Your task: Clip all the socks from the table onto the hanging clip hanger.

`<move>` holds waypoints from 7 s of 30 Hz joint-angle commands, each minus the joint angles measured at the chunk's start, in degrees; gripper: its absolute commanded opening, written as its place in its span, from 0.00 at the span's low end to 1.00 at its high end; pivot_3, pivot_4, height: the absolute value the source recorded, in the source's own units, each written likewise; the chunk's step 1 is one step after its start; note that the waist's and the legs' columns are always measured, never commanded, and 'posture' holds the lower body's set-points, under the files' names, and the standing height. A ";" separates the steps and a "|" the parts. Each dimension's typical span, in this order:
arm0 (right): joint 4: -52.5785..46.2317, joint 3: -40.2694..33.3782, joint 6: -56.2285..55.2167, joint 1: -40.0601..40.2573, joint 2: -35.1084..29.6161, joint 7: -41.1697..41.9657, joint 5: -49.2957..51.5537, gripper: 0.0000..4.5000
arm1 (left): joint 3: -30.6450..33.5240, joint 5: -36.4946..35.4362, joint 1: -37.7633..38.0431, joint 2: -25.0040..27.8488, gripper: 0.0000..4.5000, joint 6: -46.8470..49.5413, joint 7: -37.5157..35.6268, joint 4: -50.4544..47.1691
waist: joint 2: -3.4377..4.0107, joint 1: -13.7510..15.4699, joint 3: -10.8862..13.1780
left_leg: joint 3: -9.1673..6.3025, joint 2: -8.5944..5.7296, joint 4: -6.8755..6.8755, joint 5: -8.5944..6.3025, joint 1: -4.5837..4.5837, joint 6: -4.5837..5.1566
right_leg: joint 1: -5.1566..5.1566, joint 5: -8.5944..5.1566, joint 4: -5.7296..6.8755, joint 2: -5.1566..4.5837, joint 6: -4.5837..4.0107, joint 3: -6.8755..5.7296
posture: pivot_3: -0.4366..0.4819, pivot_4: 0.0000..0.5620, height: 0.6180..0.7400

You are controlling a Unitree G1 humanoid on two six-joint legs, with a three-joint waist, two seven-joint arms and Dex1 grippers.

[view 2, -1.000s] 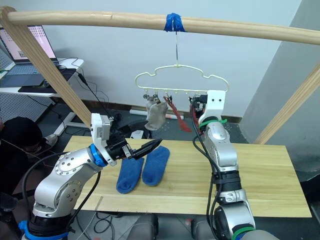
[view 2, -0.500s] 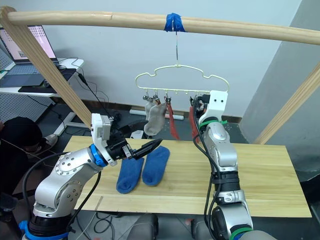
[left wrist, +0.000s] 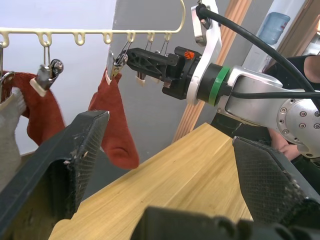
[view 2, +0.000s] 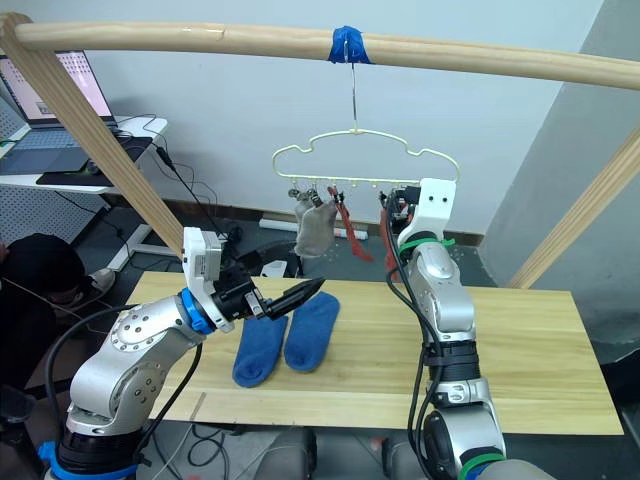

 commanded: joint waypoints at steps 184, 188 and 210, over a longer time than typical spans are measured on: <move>-19.56 5.93 2.77 11.90 -13.84 -0.11 -5.69 0.59 | 1.69 -6.96 -4.05 0.31 1.00 7.33 -2.88 -3.12 | 0.14 -1.51 0.14 | 0.00 0.00 -0.76 0.00 -0.05 -0.01 | 0.07 -0.18 -0.84 -0.05 -0.14 -0.08 | 0.55 0.30 1.00; -18.60 5.73 2.43 11.14 -13.38 -0.25 -6.31 0.59 | 1.59 -7.12 -4.18 0.18 1.00 7.36 -2.70 -3.00 | 0.14 -1.50 0.14 | -0.01 0.00 -0.76 0.00 -0.04 -0.01 | 0.07 -0.18 -0.82 -0.04 -0.15 -0.11 | 0.55 0.30 1.00; -16.13 5.08 1.76 9.11 -10.92 -0.16 -7.32 0.59 | 1.22 -7.15 -4.45 0.02 1.00 7.43 -2.57 -3.04 | 0.14 -1.48 0.14 | 0.00 0.00 -0.76 0.00 -0.04 -0.01 | 0.06 -0.18 -0.80 -0.04 -0.15 -0.10 | 0.55 0.30 1.00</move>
